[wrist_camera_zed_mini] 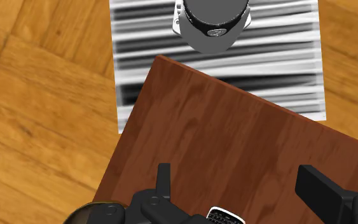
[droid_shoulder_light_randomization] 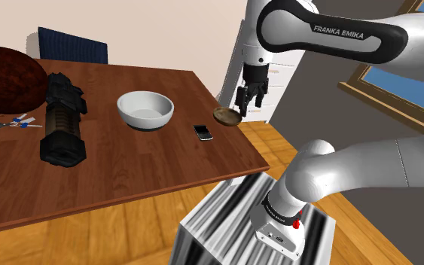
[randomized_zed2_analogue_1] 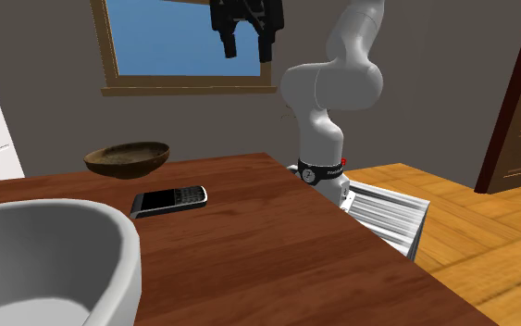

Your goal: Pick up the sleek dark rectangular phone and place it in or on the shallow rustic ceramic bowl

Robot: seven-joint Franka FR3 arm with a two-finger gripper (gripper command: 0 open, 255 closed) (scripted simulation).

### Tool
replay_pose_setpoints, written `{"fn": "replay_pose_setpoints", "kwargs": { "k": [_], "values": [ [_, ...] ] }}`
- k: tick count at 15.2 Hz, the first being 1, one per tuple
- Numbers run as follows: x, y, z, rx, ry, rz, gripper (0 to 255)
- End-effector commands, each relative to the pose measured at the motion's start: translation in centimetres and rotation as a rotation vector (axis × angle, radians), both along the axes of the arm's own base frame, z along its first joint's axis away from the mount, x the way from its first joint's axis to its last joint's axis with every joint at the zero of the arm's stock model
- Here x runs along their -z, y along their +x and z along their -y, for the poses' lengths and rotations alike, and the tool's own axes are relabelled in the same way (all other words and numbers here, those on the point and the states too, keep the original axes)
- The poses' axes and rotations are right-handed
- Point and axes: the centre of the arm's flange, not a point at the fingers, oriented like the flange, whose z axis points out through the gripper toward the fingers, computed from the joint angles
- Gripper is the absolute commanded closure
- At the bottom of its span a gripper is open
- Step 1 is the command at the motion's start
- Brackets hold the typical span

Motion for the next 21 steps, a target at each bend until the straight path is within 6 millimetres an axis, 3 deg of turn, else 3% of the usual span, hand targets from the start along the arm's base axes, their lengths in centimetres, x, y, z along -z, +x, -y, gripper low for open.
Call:
{"fn": "replay_pose_setpoints", "kwargs": {
  "k": [1, 19, 21],
  "values": [
    [0.0, 0.0, 0.0, 0.0, 0.0, 0.0, 0],
    [16.0, 13.6, 3.8, 0.236, 0.136, 0.223, 0],
    [17.1, 14.2, 3.9, 0.244, 0.141, 0.23, 0]
  ]
}}
